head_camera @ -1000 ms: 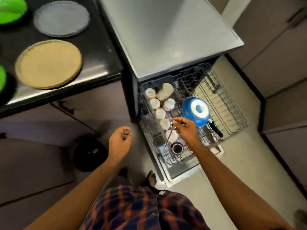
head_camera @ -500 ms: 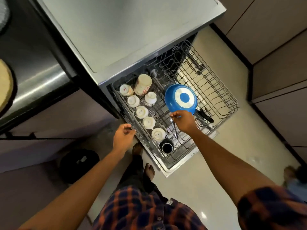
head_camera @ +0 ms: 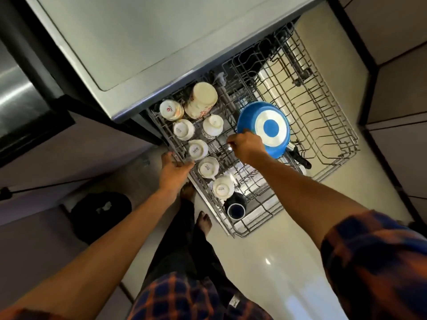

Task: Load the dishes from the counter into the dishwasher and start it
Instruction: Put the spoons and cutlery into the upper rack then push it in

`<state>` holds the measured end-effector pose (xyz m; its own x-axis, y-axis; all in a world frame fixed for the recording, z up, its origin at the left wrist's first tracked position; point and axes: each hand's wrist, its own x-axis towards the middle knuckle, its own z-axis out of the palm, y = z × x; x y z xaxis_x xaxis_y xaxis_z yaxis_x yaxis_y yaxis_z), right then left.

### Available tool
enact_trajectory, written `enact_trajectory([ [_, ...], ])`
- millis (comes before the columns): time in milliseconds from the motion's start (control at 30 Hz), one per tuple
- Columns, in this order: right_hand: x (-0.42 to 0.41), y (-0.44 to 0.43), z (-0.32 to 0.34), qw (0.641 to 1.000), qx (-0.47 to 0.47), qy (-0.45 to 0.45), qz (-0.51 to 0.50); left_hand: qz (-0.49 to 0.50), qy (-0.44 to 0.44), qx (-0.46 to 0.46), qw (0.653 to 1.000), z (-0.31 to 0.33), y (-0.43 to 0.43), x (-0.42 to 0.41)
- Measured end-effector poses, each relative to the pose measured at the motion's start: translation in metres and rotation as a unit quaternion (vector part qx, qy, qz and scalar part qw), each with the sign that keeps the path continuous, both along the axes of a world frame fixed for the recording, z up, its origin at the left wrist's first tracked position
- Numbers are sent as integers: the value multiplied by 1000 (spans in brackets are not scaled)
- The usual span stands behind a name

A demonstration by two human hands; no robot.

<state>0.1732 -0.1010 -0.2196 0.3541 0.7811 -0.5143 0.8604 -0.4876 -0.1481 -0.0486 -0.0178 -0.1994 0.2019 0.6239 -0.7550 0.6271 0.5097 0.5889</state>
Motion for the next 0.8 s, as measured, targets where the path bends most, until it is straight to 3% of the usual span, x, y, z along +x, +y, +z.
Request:
enact_trajectory([
  [233, 6, 26, -9, 989, -100, -73, 82, 32, 8, -9, 999, -7, -4, 6],
  [467, 4, 42, -11, 976, -138, -90, 142, 50, 3, -11, 999, -12, -4, 8],
  [800, -2, 47, -18, 979, -130, -100, 121, 57, -10, -9, 998, -19, -3, 7],
])
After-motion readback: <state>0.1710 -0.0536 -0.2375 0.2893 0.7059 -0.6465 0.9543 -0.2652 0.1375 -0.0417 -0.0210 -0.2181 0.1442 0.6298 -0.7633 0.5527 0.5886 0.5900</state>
